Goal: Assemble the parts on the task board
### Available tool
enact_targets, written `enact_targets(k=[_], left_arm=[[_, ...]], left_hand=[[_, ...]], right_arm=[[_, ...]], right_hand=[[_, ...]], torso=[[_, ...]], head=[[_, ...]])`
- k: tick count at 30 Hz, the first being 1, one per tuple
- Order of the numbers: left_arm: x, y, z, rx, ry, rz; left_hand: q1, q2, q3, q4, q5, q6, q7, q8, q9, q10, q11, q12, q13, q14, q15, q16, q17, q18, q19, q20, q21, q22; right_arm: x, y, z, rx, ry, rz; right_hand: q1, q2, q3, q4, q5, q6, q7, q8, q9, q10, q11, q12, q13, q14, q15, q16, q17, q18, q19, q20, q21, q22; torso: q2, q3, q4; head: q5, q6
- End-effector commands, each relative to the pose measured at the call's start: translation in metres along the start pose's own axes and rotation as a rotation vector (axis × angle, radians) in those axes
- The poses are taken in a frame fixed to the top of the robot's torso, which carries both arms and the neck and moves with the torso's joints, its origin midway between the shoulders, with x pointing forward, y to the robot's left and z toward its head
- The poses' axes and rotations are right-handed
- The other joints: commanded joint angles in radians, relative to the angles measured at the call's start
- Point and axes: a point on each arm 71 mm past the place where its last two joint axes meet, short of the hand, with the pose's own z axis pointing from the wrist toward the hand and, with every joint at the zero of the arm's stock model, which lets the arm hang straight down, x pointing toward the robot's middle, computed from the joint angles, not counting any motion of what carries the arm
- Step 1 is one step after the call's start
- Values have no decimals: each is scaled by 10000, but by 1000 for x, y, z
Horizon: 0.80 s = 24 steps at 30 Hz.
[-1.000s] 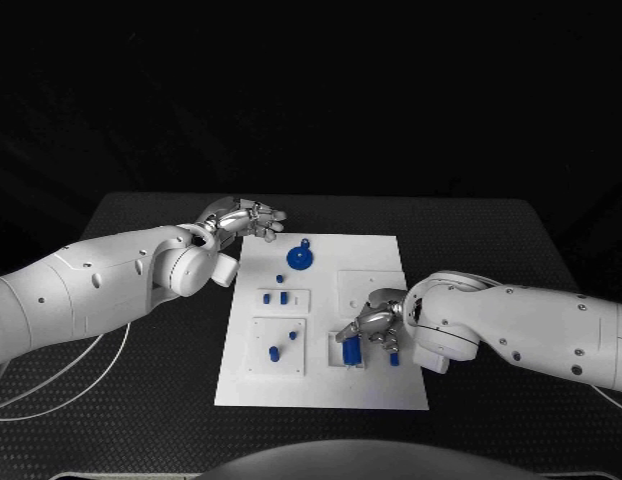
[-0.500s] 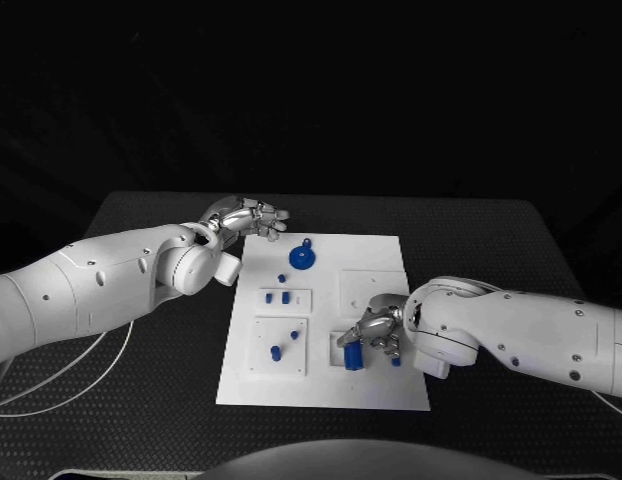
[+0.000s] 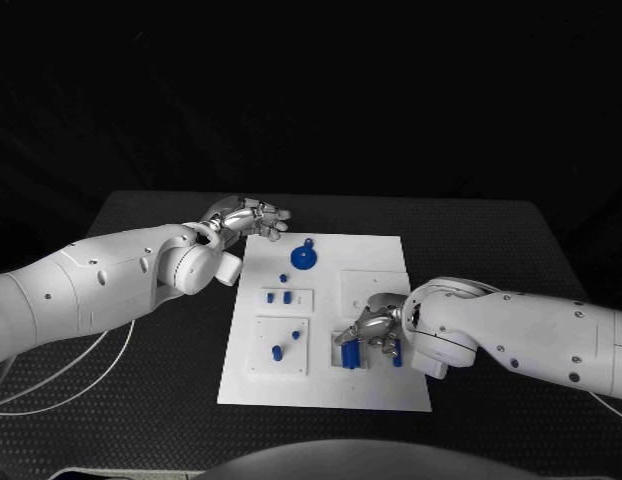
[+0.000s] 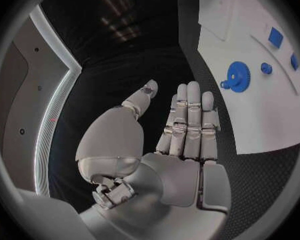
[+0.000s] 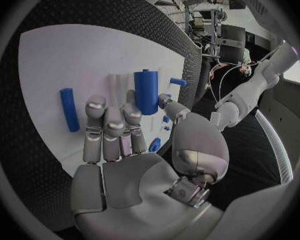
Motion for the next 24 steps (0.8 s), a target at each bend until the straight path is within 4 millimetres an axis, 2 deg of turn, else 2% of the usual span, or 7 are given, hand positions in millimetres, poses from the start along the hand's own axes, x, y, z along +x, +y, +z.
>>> enact_targets(k=[1, 5, 11, 24], left_arm=[[2, -1, 0, 72, 160, -96], [2, -1, 0, 75, 154, -95], [3, -2, 0, 69, 189, -102], [3, -1, 0, 42, 219, -109]], left_hand=[[-119, 12, -5, 38, 34, -67, -14, 25, -15, -84, -9, 18, 15, 49, 42, -62, 11, 2, 50, -6, -36, 10], [-120, 10, -5, 39, 33, -68, -14, 25, -15, -86, -8, 17, 14, 48, 42, -66, 14, 3, 49, -6, -39, 11], [-121, 9, -5, 41, 33, -69, -14, 25, -16, -87, -8, 17, 14, 47, 42, -70, 18, 4, 48, -6, -43, 14], [-131, 6, -6, 50, 32, -74, -13, 23, -17, -93, -6, 15, 13, 43, 45, -84, 28, 4, 44, -4, -54, 20]], right_arm=[[-1, -3, 2, 40, -118, -64], [-1, -3, 2, 51, -102, -98], [0, -1, 4, 47, -4, -170], [-3, -4, 5, 137, -184, -131]], right_hand=[[-71, 8, 975, -994, 10, 36, -11, 69, 39, 0, -42, -33, 4, 0, -51, -68, 17, 447, -19, 4, 65, 41], [-76, 8, 974, -992, 11, 37, -12, 68, 39, -3, -43, -37, 1, 0, -52, -70, 19, 447, -17, 4, 66, 40], [-89, 1, 969, -988, 10, 35, -12, 65, 39, -8, -43, -44, -3, 1, -54, -73, 23, 447, -15, 2, 67, 39], [-151, -24, 952, -954, -12, 28, -10, 48, 37, -17, -42, -53, 2, 4, -57, -87, 40, 447, -14, 0, 66, 35]], torso=[[0, -5, -1], [4, -17, -4], [-4, 0, -7], [0, -1, -13]], head=[[29, -16], [33, -12], [65, -21], [62, 1]])
